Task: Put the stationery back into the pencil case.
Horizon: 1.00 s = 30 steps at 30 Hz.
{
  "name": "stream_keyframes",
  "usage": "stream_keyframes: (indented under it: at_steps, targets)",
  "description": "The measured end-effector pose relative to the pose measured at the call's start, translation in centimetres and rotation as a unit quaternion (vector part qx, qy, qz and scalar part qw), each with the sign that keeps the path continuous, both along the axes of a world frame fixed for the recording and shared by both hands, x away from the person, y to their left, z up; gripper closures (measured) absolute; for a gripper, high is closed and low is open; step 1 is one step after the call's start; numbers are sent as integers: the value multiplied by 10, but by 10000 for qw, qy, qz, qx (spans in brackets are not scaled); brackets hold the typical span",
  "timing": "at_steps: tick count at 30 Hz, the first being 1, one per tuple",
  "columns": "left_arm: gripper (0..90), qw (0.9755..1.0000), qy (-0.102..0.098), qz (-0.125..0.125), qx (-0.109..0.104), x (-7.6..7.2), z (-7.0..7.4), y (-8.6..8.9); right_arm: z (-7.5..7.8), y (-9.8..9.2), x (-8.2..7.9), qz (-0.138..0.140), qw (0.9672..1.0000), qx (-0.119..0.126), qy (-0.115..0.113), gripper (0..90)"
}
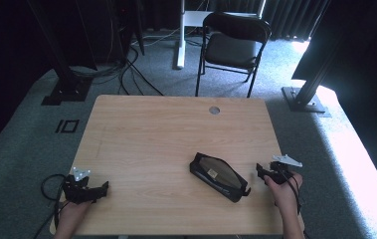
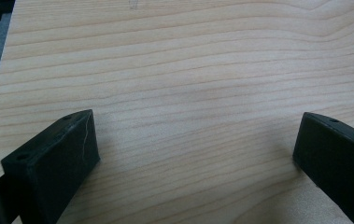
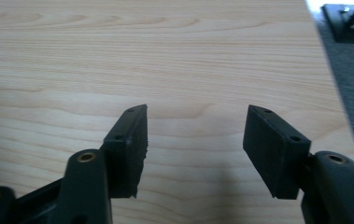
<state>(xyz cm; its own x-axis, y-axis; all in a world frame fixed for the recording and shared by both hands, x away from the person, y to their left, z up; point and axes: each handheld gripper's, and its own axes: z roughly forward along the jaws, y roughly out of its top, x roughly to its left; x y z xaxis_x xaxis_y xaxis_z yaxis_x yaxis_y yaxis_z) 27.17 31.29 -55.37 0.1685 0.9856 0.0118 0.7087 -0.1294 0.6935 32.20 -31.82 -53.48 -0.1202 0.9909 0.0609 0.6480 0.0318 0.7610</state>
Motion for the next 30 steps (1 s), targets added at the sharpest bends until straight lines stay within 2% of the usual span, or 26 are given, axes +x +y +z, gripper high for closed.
stream_keyframes:
  at_steps: [2, 4, 8, 10, 15, 20, 24, 27, 30]
  targets:
    - [4, 10000, -1, 1, -1, 0, 0, 0, -1, -1, -1, -37, 10000, -15, 72, 382]
    - [4, 10000, 0, -1, 0, 0, 0, 0, -2, -2, -2, -96, 9999, -103, 51, 371]
    - [4, 10000, 3, -4, 3, 0, 0, 0, -6, -4, -5, -132, 9998, -115, 105, 361]
    - [4, 10000, 7, -7, 7, 0, 0, 0, -9, -6, -6, -132, 9998, -86, 129, 324]
    - [4, 10000, 6, -6, 7, 0, 0, 0, -12, -8, -14, -198, 9997, -16, 111, 299]
    - [4, 10000, 6, -6, 8, 0, 0, 0, -13, -6, -21, -167, 9997, -126, 99, 290]
    - [4, 10000, 5, -6, 6, 0, 0, 0, -16, -5, -24, -148, 9998, -71, 120, 289]
    - [4, 10000, 4, -5, 6, 0, 0, 0, -23, -2, -30, -32, 9998, -150, 85, 255]
    - [4, 10000, 6, -7, 8, 0, 0, 0, -24, -1, -35, -77, 9997, -224, 107, 226]
